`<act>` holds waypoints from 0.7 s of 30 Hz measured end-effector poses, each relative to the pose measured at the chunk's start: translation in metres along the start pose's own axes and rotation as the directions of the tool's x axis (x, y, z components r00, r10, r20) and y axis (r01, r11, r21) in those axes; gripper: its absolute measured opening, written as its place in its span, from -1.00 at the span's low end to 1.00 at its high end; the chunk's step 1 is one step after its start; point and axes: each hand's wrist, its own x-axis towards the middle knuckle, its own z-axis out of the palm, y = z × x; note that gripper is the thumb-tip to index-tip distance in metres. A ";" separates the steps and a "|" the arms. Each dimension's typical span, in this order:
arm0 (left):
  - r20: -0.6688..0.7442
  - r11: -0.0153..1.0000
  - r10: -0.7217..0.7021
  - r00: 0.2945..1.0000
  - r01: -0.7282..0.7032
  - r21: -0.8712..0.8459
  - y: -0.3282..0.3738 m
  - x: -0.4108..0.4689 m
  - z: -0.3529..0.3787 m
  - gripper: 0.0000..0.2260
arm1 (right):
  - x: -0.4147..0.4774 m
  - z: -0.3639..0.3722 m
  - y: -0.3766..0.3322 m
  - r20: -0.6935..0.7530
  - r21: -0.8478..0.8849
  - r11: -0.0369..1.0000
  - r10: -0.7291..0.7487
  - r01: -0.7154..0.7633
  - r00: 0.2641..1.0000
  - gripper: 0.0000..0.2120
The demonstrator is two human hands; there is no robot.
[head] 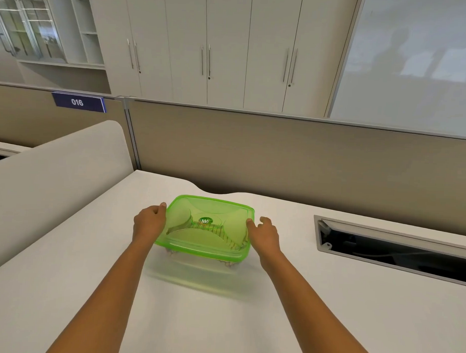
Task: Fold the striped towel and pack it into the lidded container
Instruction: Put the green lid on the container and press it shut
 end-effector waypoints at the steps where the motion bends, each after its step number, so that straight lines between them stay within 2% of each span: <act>1: 0.022 1.000 0.008 1.000 -0.009 0.018 0.003 0.004 0.000 -0.65 | 0.004 0.001 0.000 0.008 0.010 1.000 0.017 -0.017 1.000 -0.48; 8: 0.155 0.999 -0.010 0.988 0.017 -0.044 0.013 0.030 0.006 -0.66 | 0.031 0.009 -0.002 -0.032 0.059 0.997 0.048 -0.046 0.998 -0.59; 17: 0.197 0.992 -0.069 0.978 0.088 -0.089 0.010 0.046 0.016 -0.61 | 0.047 0.013 0.001 -0.015 0.178 0.980 0.095 -0.091 0.995 -0.65; 21: 0.229 0.987 -0.091 0.969 0.119 -0.110 0.010 0.050 0.018 -0.59 | 0.049 0.011 -0.001 0.007 0.244 0.960 0.139 -0.136 0.990 -0.60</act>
